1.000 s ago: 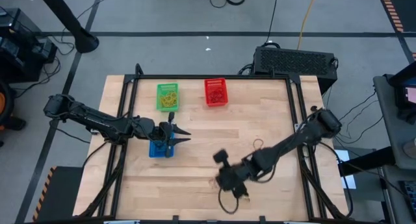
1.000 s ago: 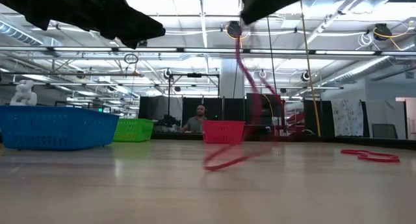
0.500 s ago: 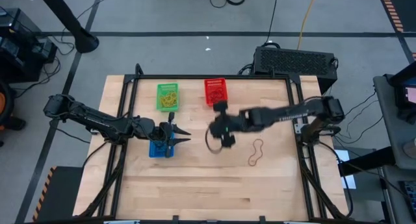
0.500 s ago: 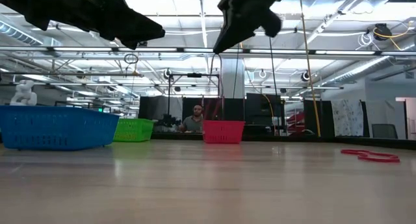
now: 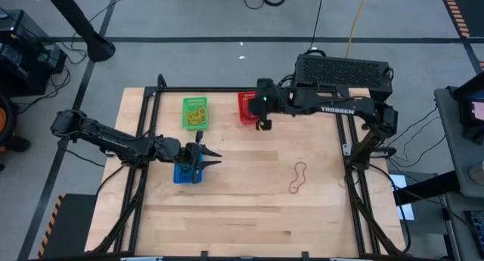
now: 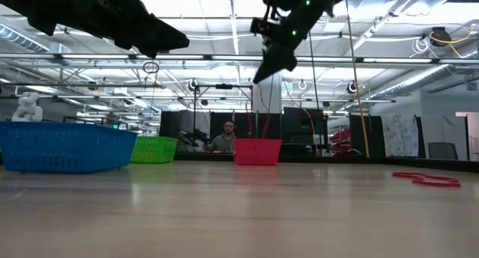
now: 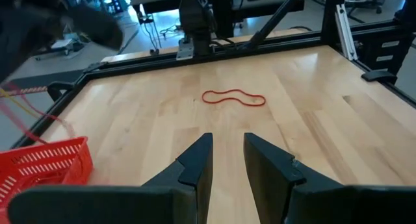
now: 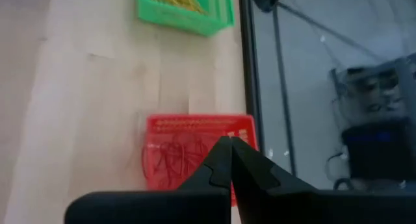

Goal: Sort rubber bands into baskets
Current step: Put the red rubber band into the red bin

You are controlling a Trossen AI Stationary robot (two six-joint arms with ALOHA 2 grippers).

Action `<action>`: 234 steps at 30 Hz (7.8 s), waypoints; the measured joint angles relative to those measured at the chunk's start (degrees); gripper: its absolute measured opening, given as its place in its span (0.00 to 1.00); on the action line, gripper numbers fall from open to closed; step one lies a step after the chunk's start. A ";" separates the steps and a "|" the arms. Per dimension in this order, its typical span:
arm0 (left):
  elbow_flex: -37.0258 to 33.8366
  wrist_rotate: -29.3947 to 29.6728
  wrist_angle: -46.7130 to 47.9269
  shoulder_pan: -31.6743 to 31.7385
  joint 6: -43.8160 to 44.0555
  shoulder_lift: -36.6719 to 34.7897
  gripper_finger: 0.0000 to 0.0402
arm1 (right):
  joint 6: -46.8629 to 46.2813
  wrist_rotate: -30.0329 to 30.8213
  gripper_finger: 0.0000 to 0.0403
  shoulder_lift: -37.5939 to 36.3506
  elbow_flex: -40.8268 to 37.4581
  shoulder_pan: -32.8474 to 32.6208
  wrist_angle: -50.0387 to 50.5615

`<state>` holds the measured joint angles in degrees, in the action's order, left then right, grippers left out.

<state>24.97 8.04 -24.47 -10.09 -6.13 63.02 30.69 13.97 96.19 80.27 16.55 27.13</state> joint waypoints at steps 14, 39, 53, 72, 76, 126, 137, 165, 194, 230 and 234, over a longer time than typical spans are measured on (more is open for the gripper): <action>0.00 0.35 0.11 0.00 -0.39 0.00 0.24 | -5.88 -0.65 0.00 7.55 -0.02 10.30 -5.11; 0.00 0.35 1.05 0.00 -0.77 0.00 0.24 | 3.42 -18.48 0.00 7.18 -0.09 0.84 16.07; 0.00 0.35 0.90 0.00 -0.64 -0.02 0.24 | 13.00 -14.06 0.00 9.08 0.02 -3.16 14.42; 0.00 0.37 1.11 0.20 -0.42 -0.02 0.24 | 36.82 3.74 0.35 15.49 -0.04 -4.71 9.93; 0.00 0.52 1.14 0.26 -0.45 -0.02 0.24 | 38.91 3.74 0.37 15.47 0.00 -4.67 8.93; 0.00 0.78 1.46 0.33 -0.32 -0.02 0.24 | 56.90 16.43 0.13 20.08 -0.02 -3.53 5.24; 0.00 0.78 1.46 0.33 -0.33 -0.02 0.24 | 51.40 15.67 0.00 19.58 -0.02 -4.95 4.16; 0.00 0.78 1.45 0.33 -0.32 -0.01 0.24 | 34.60 -0.57 0.04 12.63 -0.02 -2.20 12.23; 0.00 1.22 2.95 0.37 -0.65 0.00 0.24 | 58.75 16.33 0.35 24.81 -0.02 -2.50 0.33; 0.00 1.24 3.00 0.37 -0.64 0.00 0.24 | 35.35 14.06 0.00 9.24 -0.02 -3.17 -6.62; 0.00 1.24 2.93 0.37 -0.64 0.00 0.24 | 29.44 13.06 0.00 6.49 0.02 0.04 -9.00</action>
<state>24.97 9.28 -21.54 -9.72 -6.76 63.02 60.13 27.04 102.68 80.29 16.59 18.12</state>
